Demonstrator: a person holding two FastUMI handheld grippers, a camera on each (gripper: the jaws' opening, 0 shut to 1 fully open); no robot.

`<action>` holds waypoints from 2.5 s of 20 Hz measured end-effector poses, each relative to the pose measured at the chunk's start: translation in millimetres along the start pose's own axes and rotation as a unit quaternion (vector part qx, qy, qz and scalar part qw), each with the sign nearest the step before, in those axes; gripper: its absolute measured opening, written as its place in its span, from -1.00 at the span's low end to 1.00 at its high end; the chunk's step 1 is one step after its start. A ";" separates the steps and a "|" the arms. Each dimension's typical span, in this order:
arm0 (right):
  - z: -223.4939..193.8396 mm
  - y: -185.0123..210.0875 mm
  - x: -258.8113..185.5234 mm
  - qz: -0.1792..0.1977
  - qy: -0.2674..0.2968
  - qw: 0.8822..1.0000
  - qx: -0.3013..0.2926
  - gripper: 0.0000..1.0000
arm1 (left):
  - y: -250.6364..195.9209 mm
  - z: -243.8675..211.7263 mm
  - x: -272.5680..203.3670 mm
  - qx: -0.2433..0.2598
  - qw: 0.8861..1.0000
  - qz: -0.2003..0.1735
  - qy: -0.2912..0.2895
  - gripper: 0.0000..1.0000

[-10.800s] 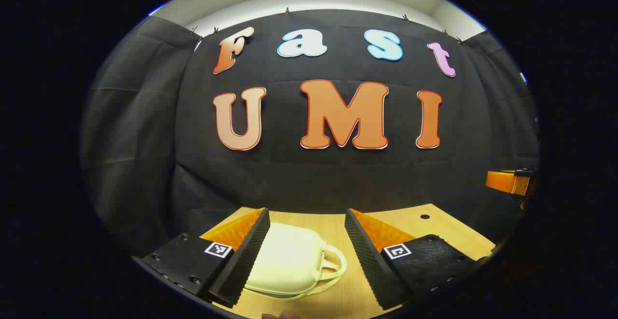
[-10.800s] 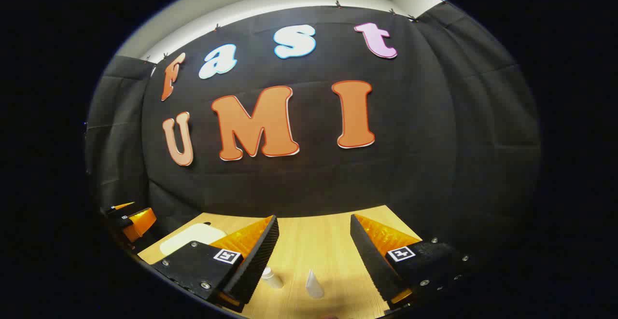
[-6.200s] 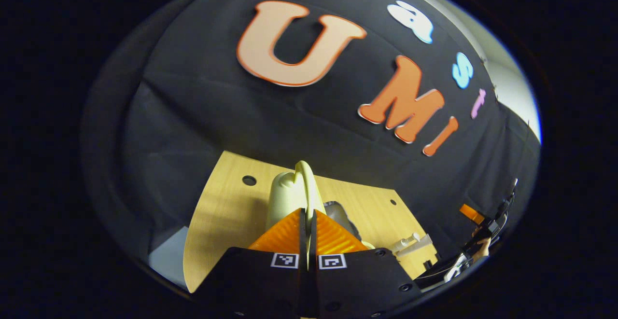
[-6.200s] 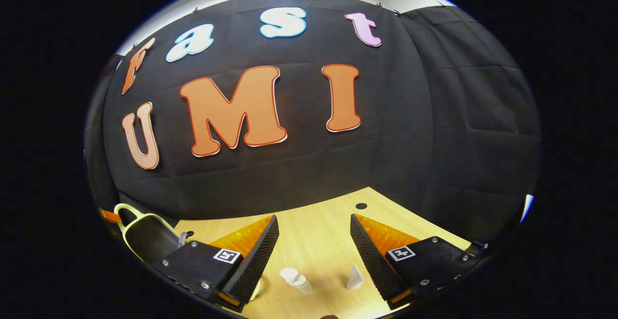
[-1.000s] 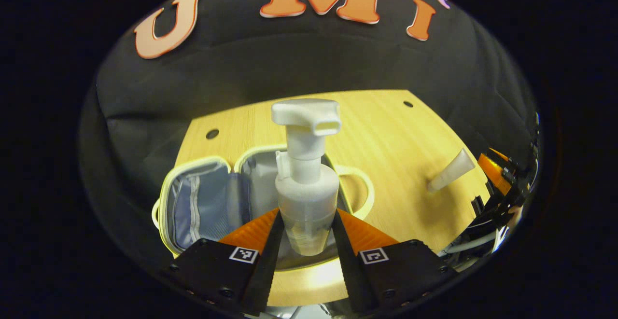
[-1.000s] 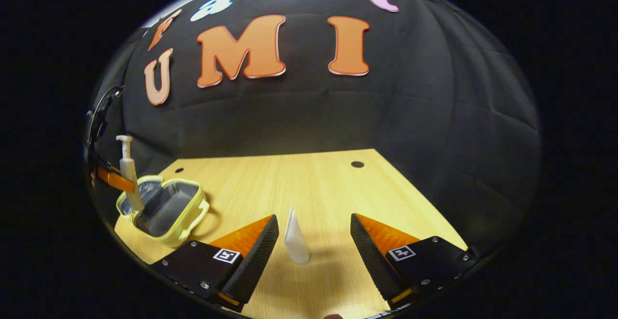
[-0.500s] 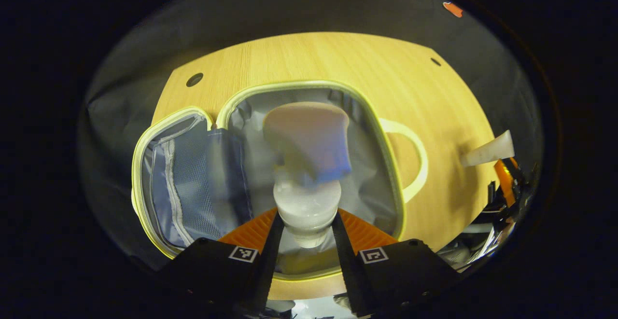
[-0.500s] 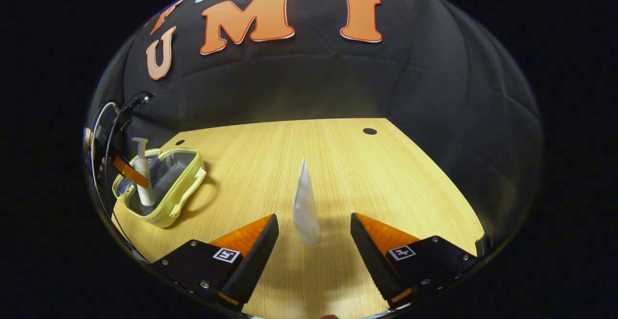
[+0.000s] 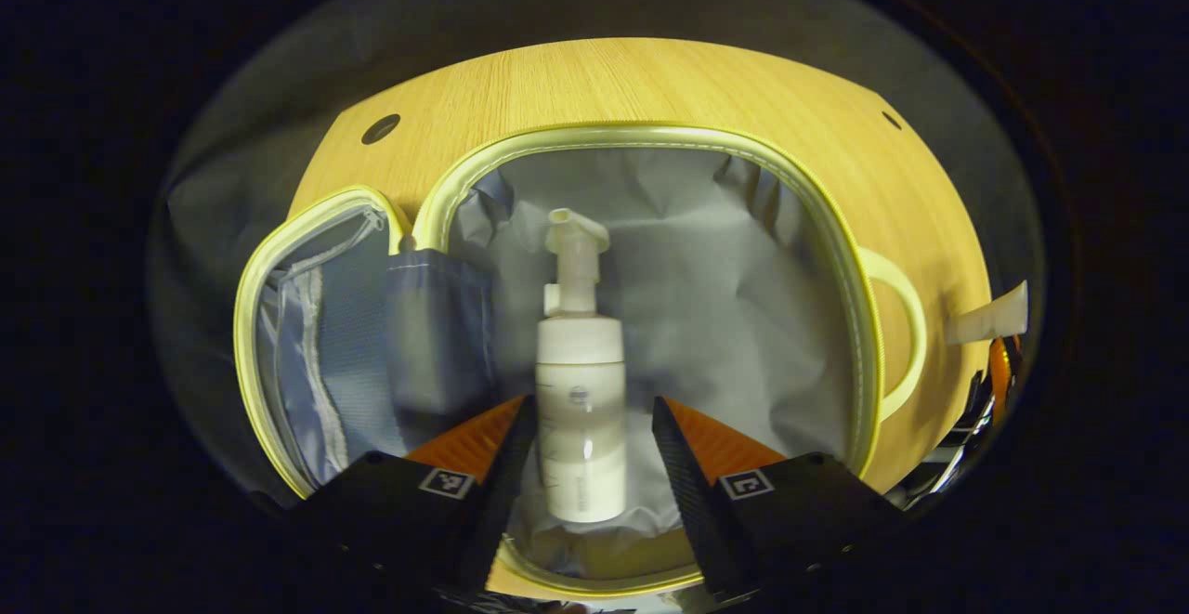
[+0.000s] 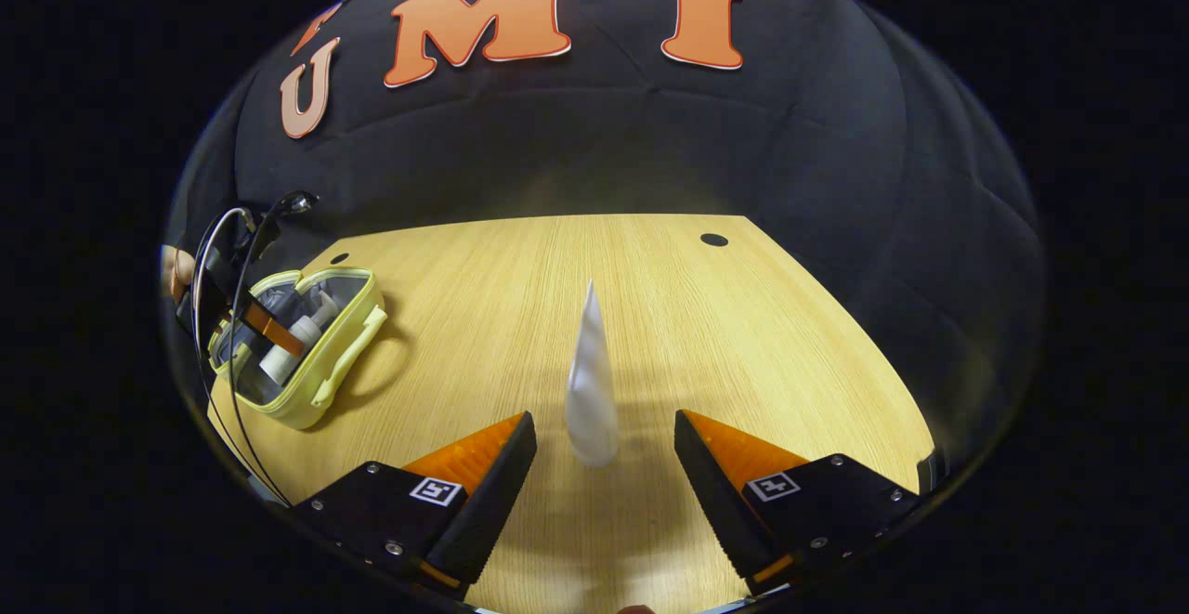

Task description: First open the suitcase, pack the skin care products into it, and then close the suitcase.

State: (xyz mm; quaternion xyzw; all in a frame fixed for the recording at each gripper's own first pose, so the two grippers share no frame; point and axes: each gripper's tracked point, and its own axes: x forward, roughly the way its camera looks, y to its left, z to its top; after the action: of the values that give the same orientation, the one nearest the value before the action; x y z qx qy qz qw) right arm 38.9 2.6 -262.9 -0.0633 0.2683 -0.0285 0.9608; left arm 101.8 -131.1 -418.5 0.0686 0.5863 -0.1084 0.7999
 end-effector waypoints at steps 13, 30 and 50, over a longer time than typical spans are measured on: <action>-14.4 7.5 25.2 0.003 0.049 0.999 -0.023 0.92 | -8.2 60.4 -129.3 0.014 0.972 0.046 -0.231 0.99; -15.4 21.0 31.7 0.023 0.123 0.992 -0.010 -0.39 | 40.5 -31.5 -197.9 -0.172 0.942 -0.005 -0.287 0.97; 26.0 346.4 -24.4 0.267 0.376 0.887 -0.005 -0.31 | 194.8 -77.1 -257.6 -0.090 0.928 0.089 -0.350 0.97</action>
State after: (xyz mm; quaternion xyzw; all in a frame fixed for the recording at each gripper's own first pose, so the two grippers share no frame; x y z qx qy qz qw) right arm 38.7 350.6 -275.8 0.0211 0.6168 0.2085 0.7587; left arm 5.7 99.5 -199.7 0.0059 0.2675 -0.0007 0.9635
